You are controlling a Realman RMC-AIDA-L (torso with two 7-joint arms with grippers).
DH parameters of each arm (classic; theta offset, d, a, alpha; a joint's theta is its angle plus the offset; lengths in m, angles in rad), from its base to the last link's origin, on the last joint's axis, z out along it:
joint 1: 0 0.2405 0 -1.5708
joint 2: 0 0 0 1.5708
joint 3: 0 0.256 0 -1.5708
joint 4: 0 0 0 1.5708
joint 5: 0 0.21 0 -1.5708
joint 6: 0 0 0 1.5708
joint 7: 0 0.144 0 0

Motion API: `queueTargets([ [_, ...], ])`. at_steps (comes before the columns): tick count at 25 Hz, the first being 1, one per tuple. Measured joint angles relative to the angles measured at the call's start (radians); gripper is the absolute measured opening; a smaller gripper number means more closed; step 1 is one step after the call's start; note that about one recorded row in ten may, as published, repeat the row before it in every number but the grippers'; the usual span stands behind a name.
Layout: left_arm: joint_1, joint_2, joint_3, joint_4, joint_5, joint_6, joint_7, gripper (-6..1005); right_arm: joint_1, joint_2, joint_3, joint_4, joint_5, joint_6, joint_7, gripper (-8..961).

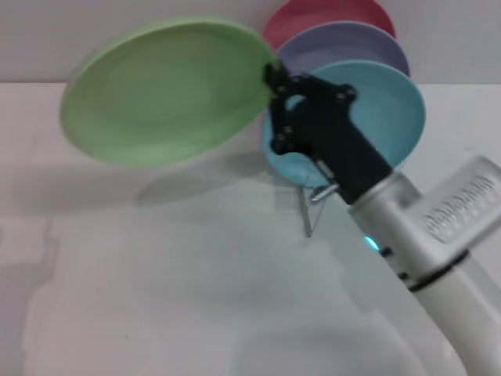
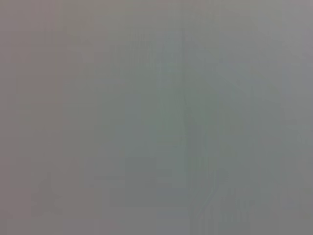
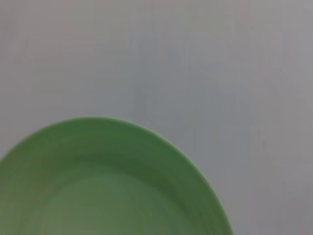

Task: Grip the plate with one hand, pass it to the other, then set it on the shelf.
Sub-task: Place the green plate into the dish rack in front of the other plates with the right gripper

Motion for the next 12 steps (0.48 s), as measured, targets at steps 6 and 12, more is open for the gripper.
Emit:
queueTargets([
  [6,-0.016,0.001,-0.011,0.015,-0.001,-0.052,-0.005,691,-0.161,-0.004,0.013,0.027,0.0,-0.183,-0.038,5],
  [12,-0.033,0.001,-0.008,0.016,0.004,-0.088,-0.006,691,-0.288,-0.007,0.043,0.005,0.002,-0.294,-0.041,5],
])
